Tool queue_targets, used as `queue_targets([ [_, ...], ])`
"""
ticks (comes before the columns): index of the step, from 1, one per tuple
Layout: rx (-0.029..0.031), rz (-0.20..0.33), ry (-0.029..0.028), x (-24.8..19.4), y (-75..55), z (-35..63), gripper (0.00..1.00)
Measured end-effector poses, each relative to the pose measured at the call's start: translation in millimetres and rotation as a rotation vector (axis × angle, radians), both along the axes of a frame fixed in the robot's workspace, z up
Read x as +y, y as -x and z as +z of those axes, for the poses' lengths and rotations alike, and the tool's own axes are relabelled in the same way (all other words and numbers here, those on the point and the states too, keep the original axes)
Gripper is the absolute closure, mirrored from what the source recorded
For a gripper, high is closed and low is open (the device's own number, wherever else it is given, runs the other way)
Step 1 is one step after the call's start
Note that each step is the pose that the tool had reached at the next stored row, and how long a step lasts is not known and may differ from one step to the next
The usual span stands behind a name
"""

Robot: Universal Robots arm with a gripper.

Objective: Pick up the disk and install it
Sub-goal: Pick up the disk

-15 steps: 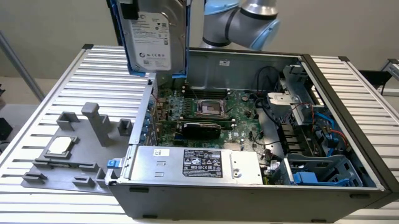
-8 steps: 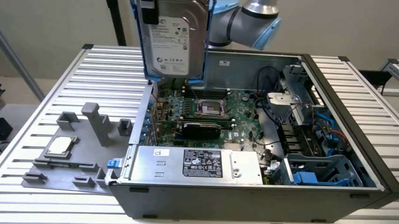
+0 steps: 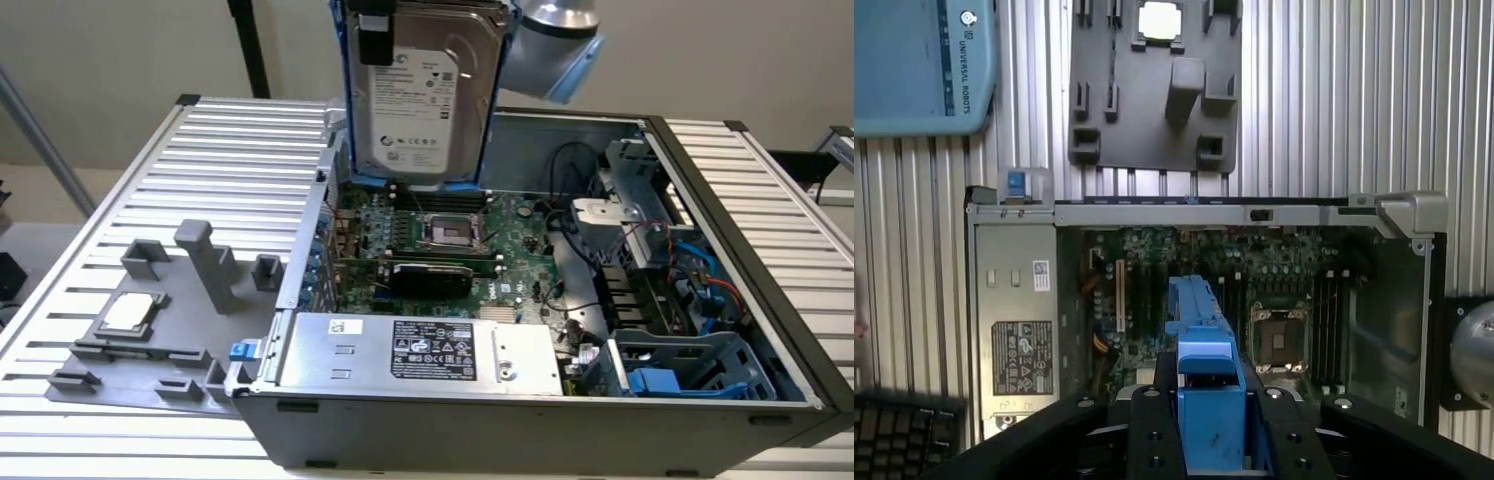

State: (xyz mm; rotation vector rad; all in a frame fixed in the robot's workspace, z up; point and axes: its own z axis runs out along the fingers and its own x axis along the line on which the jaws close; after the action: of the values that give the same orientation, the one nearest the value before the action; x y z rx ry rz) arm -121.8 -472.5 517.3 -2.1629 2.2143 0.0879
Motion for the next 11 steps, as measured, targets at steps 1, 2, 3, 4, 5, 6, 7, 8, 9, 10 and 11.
queue_targets([
  [1,0.0,0.0,0.0,-1.4,-4.6,-0.2,0.67],
  [2,0.0,0.0,0.0,-2.9,-9.4,-0.4,0.67],
  [3,0.0,0.0,0.0001,-4.4,-14.1,-0.5,0.67],
  [4,0.0001,0.0,0.0001,-5.7,-18.5,-0.7,0.67],
  [5,0.0001,0.0,0.0002,-7.1,-22.7,-0.9,0.67],
  [6,0.0,0.0,0.0,-8.5,-27.2,-1.2,0.67],
  [7,0.0,0.0,0.0,-10.1,-32.0,-1.5,0.67],
  [8,0.0,0.0,0.0,-11.7,-36.5,-1.7,0.67],
  [9,0.0,0.0,0.0,-13.3,-41.0,-2.0,0.67],
  [10,0.0,0.0,0.0001,-14.9,-45.6,-2.2,0.67],
  [11,-0.0001,0.0,0.0,-16.6,-50.1,-2.6,0.67],
])
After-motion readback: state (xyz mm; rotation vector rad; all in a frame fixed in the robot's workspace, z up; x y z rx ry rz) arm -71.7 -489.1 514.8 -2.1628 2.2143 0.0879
